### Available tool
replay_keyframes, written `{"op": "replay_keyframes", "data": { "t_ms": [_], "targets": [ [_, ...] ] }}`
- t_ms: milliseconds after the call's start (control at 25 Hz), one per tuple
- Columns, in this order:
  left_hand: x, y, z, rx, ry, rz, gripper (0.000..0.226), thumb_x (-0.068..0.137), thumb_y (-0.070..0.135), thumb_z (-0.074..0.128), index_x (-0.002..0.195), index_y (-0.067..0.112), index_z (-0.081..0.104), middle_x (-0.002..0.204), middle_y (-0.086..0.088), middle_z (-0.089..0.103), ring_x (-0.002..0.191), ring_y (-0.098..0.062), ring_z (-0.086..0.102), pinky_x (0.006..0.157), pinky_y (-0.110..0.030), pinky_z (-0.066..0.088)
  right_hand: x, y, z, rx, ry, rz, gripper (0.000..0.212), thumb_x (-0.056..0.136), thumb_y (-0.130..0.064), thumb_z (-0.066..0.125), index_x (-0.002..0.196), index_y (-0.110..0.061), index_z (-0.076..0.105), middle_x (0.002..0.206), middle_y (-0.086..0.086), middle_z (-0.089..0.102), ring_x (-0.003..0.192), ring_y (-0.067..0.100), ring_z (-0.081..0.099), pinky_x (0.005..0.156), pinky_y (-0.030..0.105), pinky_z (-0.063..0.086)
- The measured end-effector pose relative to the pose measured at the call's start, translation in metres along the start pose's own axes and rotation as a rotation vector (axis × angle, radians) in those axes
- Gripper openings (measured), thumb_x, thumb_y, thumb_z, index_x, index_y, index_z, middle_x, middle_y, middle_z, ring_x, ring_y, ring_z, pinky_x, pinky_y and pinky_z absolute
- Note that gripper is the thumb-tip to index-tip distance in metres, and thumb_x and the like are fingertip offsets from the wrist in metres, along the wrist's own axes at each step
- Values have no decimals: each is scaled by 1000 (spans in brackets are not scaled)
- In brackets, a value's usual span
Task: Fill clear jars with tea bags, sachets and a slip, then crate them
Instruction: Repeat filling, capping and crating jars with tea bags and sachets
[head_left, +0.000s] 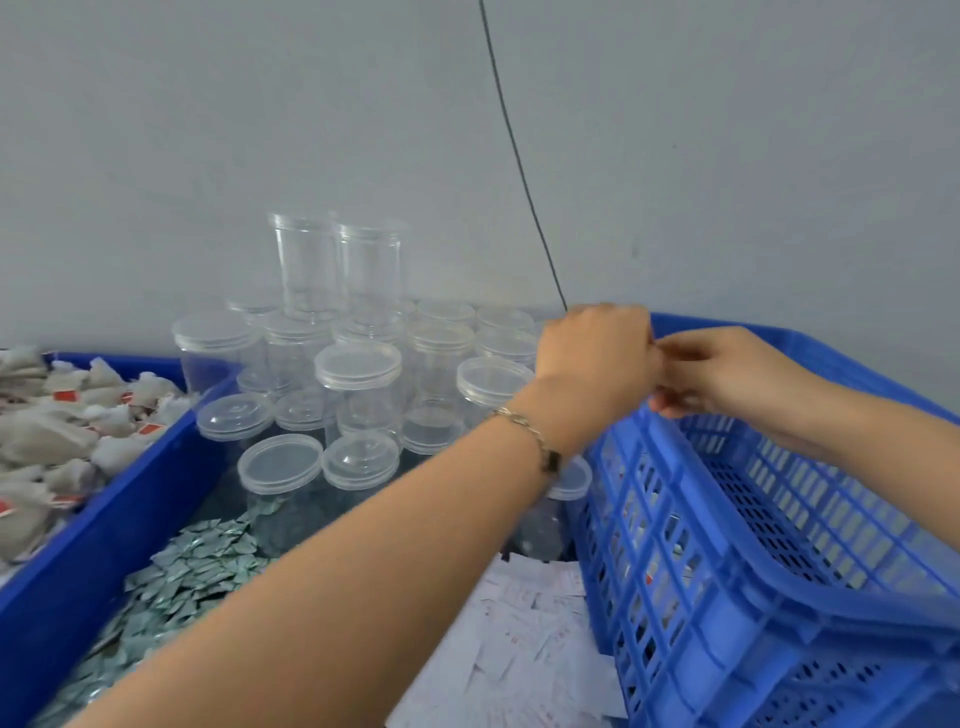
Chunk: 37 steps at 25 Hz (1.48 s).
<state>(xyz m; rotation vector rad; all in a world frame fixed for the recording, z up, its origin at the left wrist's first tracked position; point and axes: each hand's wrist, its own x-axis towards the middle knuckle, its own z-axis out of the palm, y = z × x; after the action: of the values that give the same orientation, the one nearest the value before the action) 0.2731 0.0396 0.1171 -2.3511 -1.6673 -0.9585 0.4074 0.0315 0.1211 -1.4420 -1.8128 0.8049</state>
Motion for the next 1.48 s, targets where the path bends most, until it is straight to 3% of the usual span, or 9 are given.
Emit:
{"op": "replay_keyframes", "data": {
  "t_ms": [320, 520, 640, 840, 1080, 1200, 1320, 1400, 1480],
  "targets": [
    [-13, -146, -91, 152, 63, -432, 35, 89, 17, 49, 121, 7, 59, 128, -15, 51, 118, -33, 49, 92, -36, 42, 80, -102, 110, -115, -92, -230, 22, 86, 1, 53, 100, -11, 64, 80, 6, 65, 64, 14, 61, 58, 23, 50],
    [-10, -221, -100, -202, 31, -716, 23, 88, 19, 55, 103, 1, 55, 94, -10, 58, 87, -29, 59, 56, -27, 40, 144, -122, 164, -83, 33, -130, 42, 85, 0, 53, 126, -6, 56, 107, 10, 60, 96, 25, 59, 81, 33, 52],
    [2, -231, -75, -433, -26, -779, 68, 85, 24, 66, 139, 1, 32, 131, -13, 46, 104, -26, 53, 73, -30, 40, 163, -122, 190, 61, 31, 3, 68, 81, 5, 54, 144, -8, 32, 139, 12, 43, 121, 28, 46, 99, 36, 44],
    [18, -230, -59, -619, 115, -691, 92, 79, 20, 72, 150, 7, 15, 147, -14, 36, 128, -30, 45, 85, -31, 40, 148, -135, 199, 274, 40, -73, 50, 81, 13, 42, 125, -10, 50, 106, 4, 51, 91, 19, 54, 79, 34, 49],
    [-59, -194, -103, -494, 312, -587, 114, 60, 63, 78, 145, 12, 21, 141, -8, 35, 126, -25, 43, 92, -31, 42, 55, -161, 170, 307, 173, -191, 18, 91, -17, 45, 100, -10, 59, 100, 6, 64, 83, 21, 64, 76, 37, 52],
    [-124, -171, -102, -487, 342, -482, 111, 55, 71, 74, 139, 16, 26, 128, 2, 39, 115, -14, 45, 82, -17, 38, -1, -167, 168, 30, 71, -235, 53, 89, -53, 42, 104, -4, 57, 83, 1, 61, 67, 18, 64, 55, 31, 51],
    [-186, -154, -73, -476, 362, -449, 107, 57, 55, 84, 139, 17, 27, 121, 10, 39, 111, -8, 46, 87, -16, 44, -48, -154, 187, -509, -24, -279, 86, 72, -82, 29, 125, -19, 53, 112, 3, 63, 85, 22, 62, 61, 31, 43],
    [-220, -146, -53, -503, 327, -449, 95, 59, 47, 87, 134, 27, 32, 115, 20, 37, 113, -6, 47, 92, -21, 47, -70, -138, 207, -758, -102, -265, 93, 64, -90, 28, 133, -29, 46, 125, 5, 56, 93, 24, 57, 55, 27, 33],
    [-251, -144, -37, -578, 312, -443, 78, 60, 39, 88, 119, 44, 38, 111, 32, 39, 109, 3, 50, 84, -10, 46, -86, -123, 227, -896, -180, -223, 92, 59, -93, 30, 122, -30, 52, 107, 2, 59, 82, 22, 53, 52, 28, 33]
  ]
}}
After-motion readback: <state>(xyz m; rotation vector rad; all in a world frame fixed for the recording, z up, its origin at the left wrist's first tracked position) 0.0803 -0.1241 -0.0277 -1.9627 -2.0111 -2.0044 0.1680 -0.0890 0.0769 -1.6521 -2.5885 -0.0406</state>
